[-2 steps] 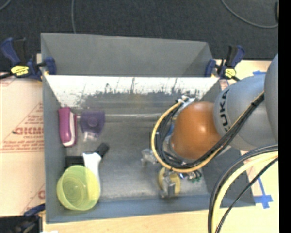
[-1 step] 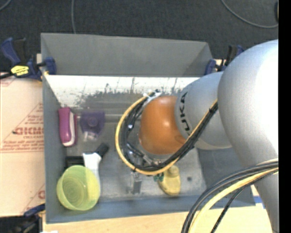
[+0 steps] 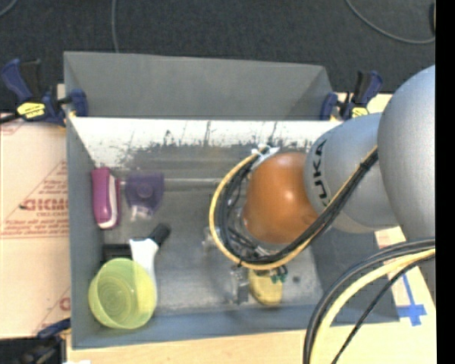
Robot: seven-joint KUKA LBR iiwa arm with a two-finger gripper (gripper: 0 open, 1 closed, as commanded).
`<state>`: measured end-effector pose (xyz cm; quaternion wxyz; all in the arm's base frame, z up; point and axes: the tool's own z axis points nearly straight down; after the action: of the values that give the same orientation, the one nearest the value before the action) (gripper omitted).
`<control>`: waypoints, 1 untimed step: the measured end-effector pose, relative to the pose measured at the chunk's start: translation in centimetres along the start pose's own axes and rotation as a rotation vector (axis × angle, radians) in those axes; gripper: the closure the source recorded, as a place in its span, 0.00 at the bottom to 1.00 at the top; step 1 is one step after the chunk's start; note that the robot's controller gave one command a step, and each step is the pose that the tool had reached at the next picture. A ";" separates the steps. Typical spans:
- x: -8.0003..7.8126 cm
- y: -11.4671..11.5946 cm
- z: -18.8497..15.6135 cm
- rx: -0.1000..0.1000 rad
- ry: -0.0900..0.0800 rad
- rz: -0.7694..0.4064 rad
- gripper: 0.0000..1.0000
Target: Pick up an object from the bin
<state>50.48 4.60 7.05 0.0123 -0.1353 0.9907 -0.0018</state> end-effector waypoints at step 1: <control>-5.9 11.5 0.1 -0.005 0.001 0.171 0.00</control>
Offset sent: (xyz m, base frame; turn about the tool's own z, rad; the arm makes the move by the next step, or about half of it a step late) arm -0.0200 -0.0087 -0.0005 0.0818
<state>53.07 17.28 7.06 0.0116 -0.0501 0.9987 0.0015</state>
